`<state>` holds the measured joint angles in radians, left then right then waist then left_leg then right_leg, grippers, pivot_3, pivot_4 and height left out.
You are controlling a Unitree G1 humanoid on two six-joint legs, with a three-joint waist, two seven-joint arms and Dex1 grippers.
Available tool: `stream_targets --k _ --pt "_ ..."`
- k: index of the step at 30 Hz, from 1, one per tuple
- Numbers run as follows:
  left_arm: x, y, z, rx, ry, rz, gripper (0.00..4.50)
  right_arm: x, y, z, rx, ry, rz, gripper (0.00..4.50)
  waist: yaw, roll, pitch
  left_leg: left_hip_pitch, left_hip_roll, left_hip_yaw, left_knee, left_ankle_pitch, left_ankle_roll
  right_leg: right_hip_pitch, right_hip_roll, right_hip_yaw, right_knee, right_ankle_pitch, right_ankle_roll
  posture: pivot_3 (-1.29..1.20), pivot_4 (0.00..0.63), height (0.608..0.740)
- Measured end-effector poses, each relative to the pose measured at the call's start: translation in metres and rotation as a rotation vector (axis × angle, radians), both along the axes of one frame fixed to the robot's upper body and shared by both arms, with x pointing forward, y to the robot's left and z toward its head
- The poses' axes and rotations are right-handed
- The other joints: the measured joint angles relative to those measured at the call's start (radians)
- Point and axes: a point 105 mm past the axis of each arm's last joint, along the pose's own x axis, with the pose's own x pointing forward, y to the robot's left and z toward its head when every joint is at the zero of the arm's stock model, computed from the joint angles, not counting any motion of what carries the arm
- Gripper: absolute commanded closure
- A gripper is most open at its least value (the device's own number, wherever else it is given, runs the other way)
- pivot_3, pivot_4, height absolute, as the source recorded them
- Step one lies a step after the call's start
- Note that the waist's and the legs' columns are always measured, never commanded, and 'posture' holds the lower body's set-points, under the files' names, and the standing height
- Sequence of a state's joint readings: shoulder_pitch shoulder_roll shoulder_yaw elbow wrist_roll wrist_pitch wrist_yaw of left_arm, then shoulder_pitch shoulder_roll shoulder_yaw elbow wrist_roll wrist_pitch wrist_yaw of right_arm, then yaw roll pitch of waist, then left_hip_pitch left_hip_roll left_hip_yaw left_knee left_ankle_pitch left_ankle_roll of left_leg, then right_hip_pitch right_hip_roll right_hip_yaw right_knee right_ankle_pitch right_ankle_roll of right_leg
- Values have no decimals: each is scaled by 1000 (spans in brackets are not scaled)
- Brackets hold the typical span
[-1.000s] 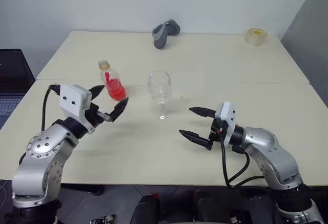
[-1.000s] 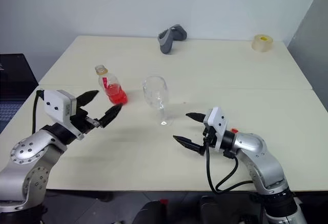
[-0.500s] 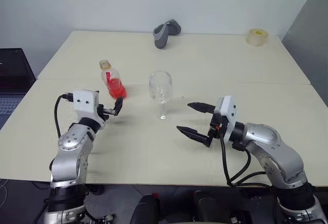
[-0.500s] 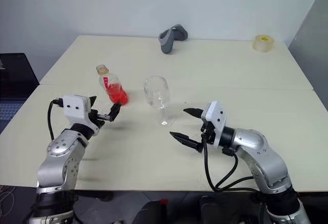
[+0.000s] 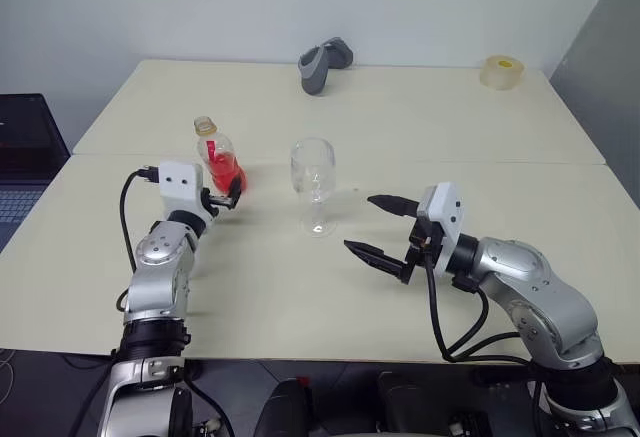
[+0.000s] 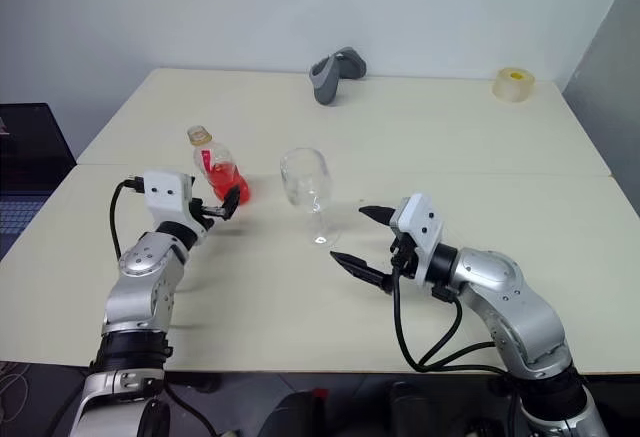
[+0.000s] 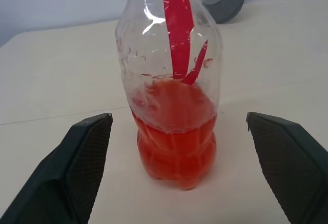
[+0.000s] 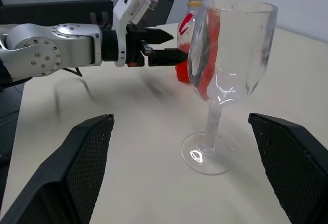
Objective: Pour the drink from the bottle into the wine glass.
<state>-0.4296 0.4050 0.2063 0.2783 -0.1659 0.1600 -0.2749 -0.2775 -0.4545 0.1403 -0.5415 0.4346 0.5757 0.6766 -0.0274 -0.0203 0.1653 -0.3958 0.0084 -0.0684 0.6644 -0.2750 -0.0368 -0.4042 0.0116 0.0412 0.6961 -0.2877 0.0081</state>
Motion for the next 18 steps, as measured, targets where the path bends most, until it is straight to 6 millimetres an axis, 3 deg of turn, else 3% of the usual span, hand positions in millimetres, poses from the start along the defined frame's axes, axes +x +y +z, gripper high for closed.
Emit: stream_targets --k 18 --pt "35 -2 -9 -56 41 -40 0 1 0 2 1 -8 -4 17 0 0 0 -1 0 -1 0 0 0 0 0 -1 0 0 0 0 150 740"
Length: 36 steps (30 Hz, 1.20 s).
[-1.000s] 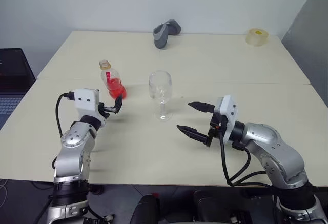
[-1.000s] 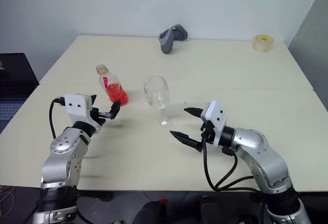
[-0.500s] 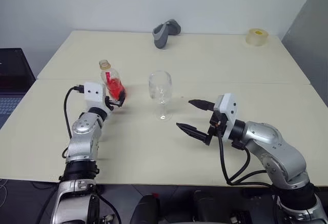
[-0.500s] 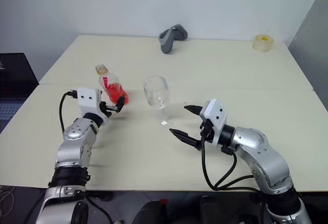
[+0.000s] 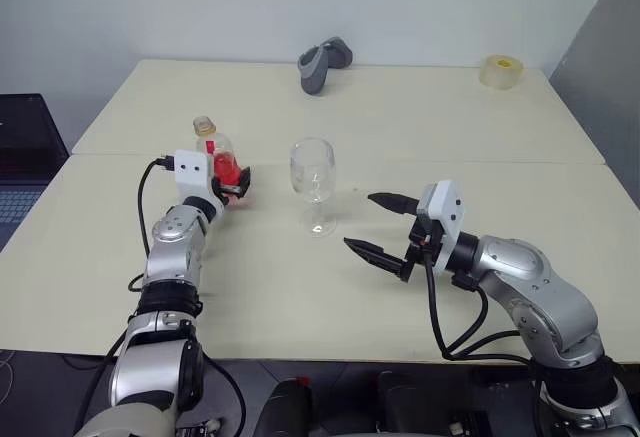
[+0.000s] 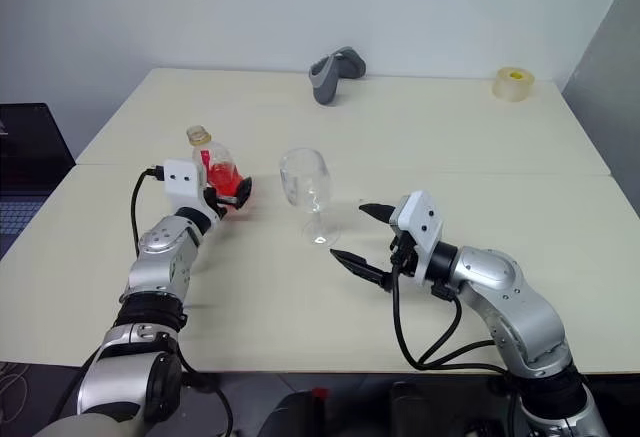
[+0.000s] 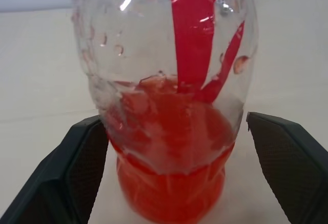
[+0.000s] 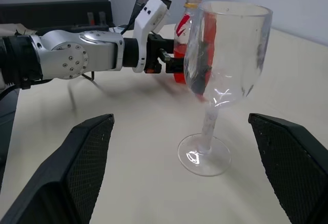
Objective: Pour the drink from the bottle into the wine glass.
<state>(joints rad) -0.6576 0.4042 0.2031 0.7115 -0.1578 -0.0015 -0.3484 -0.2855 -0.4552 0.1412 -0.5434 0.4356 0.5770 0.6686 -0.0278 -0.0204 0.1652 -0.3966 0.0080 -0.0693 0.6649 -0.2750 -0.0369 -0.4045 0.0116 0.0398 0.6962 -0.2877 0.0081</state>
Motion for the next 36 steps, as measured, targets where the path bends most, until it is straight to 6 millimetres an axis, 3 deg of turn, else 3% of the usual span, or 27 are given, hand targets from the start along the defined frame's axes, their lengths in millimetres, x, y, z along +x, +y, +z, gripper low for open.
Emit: stream_targets --k 3,8,13,21,24,30,36 --pt "3 -1 -2 -7 5 -10 626 0 0 0 1 0 0 0 0 0 0 0 0 0 0 0 0 0 0 0 0 0 0 0 150 740" --pt "7 -1 -2 -17 4 -15 2131 0 0 0 2 -1 0 0 0 0 0 0 0 0 0 0 0 0 0 0 0 0 0 0 150 740" --pt "9 -2 -2 -21 4 -22 3088 0 1 0 4 -2 -3 0 2 0 0 -1 -1 -1 1 0 0 0 0 -1 0 0 0 0 150 740" --pt "7 -5 -1 -4 -6 -56 3443 2 0 1 5 -10 -20 0 1 0 0 -1 -1 -1 1 0 0 0 0 -1 0 0 0 0 150 740" --pt "1 -17 3 52 -22 -118 3525 1 1 4 19 -17 -21 0 0 0 0 -2 0 -2 1 0 0 -1 -1 -1 0 0 0 0 150 740" --pt "-8 -58 41 271 -139 -276 3548 0 3 21 62 -59 -30 0 1 0 0 -2 0 -2 1 1 -2 -1 -1 -1 1 0 0 0 150 740" --pt "-7 -70 63 437 -189 -307 3581 4 6 27 88 -50 -49 0 -3 0 0 -1 0 -2 0 1 -2 -1 0 -1 1 0 0 0 150 740"
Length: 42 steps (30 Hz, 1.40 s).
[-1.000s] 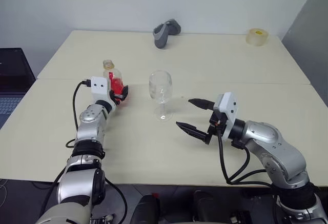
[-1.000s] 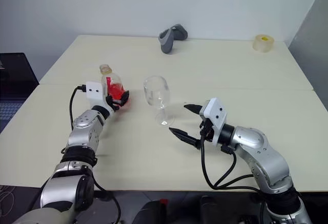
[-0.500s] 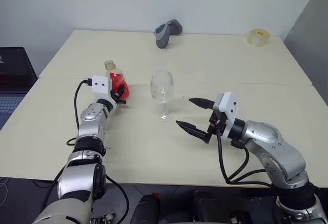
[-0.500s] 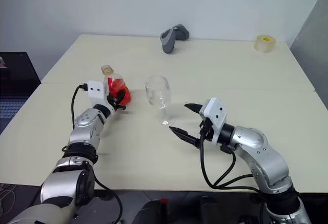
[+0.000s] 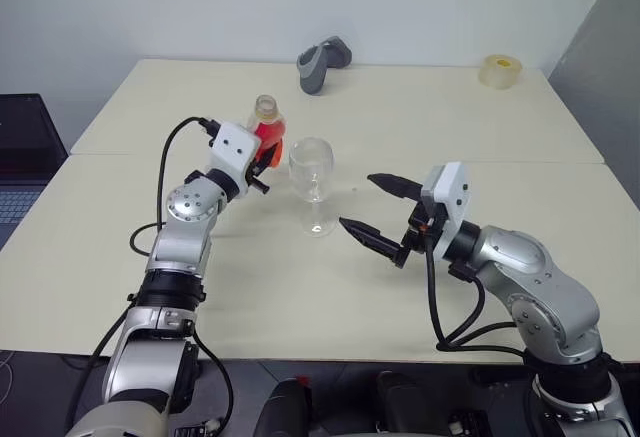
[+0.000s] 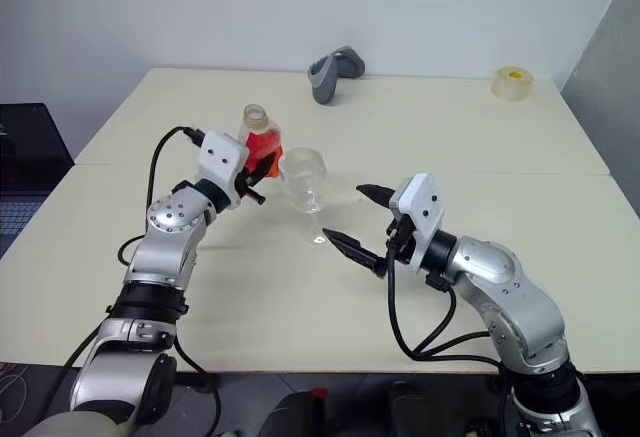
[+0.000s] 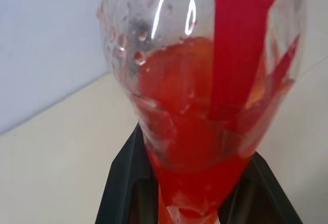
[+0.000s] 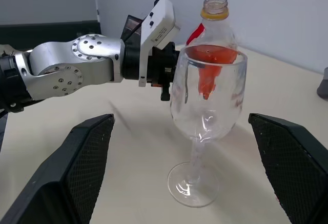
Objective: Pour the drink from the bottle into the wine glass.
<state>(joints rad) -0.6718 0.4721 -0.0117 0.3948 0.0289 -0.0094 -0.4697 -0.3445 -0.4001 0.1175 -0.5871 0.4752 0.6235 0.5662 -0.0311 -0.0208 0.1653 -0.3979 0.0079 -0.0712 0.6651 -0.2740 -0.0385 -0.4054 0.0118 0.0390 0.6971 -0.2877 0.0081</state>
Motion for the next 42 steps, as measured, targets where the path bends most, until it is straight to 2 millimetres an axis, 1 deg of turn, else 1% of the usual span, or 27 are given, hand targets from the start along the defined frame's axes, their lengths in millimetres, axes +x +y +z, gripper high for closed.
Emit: stream_targets --k 4,9,12,17,22,30,33,40,42 --pt "1 -2 12 129 -65 -4 3597 7 3 11 24 -36 -39 0 1 0 0 0 0 0 0 0 0 0 0 0 0 0 0 0 150 740" --pt "1 -8 33 258 -189 -22 3598 13 6 8 10 -35 -64 0 2 0 0 -1 0 0 0 0 0 0 0 0 -1 0 0 0 150 740" --pt "1 -8 42 331 -256 -27 3598 13 9 7 11 -32 -60 0 2 0 0 -1 0 0 0 0 0 0 0 0 -1 0 0 0 150 740" --pt "1 -4 47 445 -348 -21 3601 17 11 8 10 -44 -79 0 1 0 0 -1 0 0 0 0 0 -1 0 0 0 0 0 0 150 740" --pt "0 1 51 547 -427 -15 3601 23 9 5 2 -33 -105 0 2 0 0 -1 0 0 0 0 0 -1 0 0 0 0 0 0 150 740" --pt "-4 -1 54 695 -537 -34 3603 24 10 9 4 -52 -108 0 2 0 0 -1 0 0 0 0 0 -1 0 0 0 0 0 0 150 740" --pt "-5 -1 55 721 -562 -29 3605 25 9 9 1 -55 -118 0 2 0 0 -1 0 0 0 0 0 -1 0 0 0 0 0 0 150 740" --pt "-3 6 67 775 -625 18 3700 26 10 10 0 -61 -127 0 1 0 0 -1 0 0 0 0 0 -1 0 -1 0 0 0 0 150 740" --pt "-3 6 67 804 -635 17 3726 26 10 10 4 -60 -125 0 1 0 0 -1 0 0 0 0 0 -1 0 0 0 0 0 0 150 740"
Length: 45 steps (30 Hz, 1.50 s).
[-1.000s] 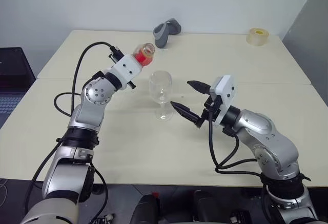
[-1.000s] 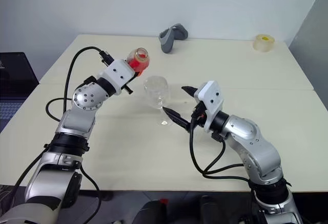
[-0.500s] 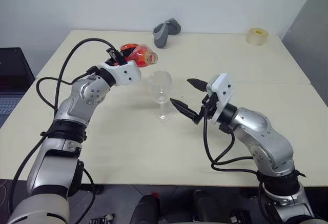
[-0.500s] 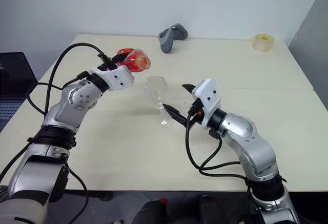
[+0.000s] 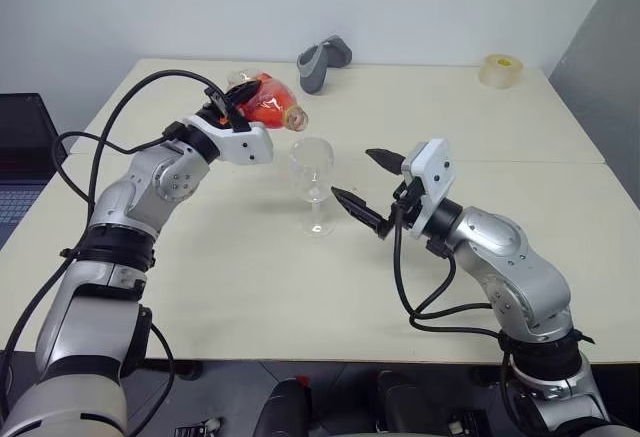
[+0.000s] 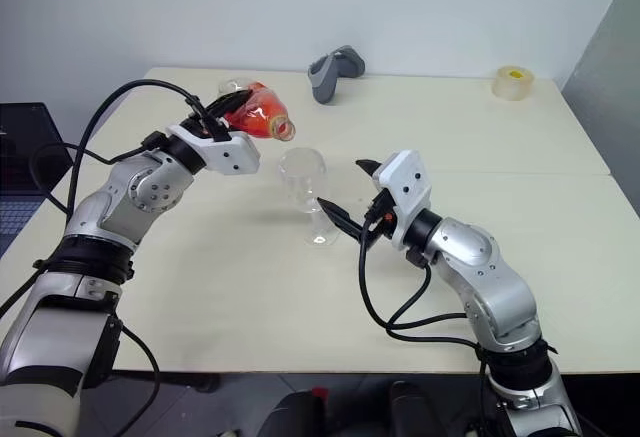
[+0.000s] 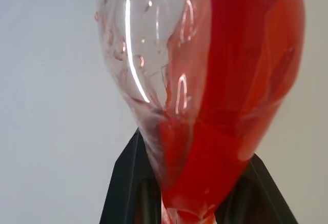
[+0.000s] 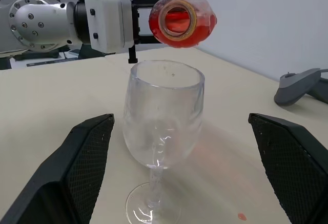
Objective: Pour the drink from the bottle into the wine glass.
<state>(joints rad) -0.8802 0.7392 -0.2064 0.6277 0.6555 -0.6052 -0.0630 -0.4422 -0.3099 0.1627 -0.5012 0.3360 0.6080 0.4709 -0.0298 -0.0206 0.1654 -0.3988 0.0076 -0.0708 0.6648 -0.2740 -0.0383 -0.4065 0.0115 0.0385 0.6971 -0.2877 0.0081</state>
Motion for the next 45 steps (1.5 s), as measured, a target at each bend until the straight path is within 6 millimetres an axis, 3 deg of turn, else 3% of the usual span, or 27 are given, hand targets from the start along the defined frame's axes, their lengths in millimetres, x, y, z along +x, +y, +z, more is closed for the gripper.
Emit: stream_targets --k 6,13,45 --pt "0 -3 -5 42 -12 -7 3726 0 0 1 -1 -3 1 0 0 0 0 0 0 0 0 0 0 0 0 0 0 0 0 0 150 740" --pt "0 2 7 71 -72 14 3727 0 0 1 -1 -4 1 0 0 0 0 0 0 0 0 0 0 0 0 0 0 0 0 0 150 740" --pt "4 9 11 130 -115 39 3727 -2 4 -1 -9 0 19 0 0 0 0 0 0 0 0 0 0 0 0 0 1 0 0 0 150 740"
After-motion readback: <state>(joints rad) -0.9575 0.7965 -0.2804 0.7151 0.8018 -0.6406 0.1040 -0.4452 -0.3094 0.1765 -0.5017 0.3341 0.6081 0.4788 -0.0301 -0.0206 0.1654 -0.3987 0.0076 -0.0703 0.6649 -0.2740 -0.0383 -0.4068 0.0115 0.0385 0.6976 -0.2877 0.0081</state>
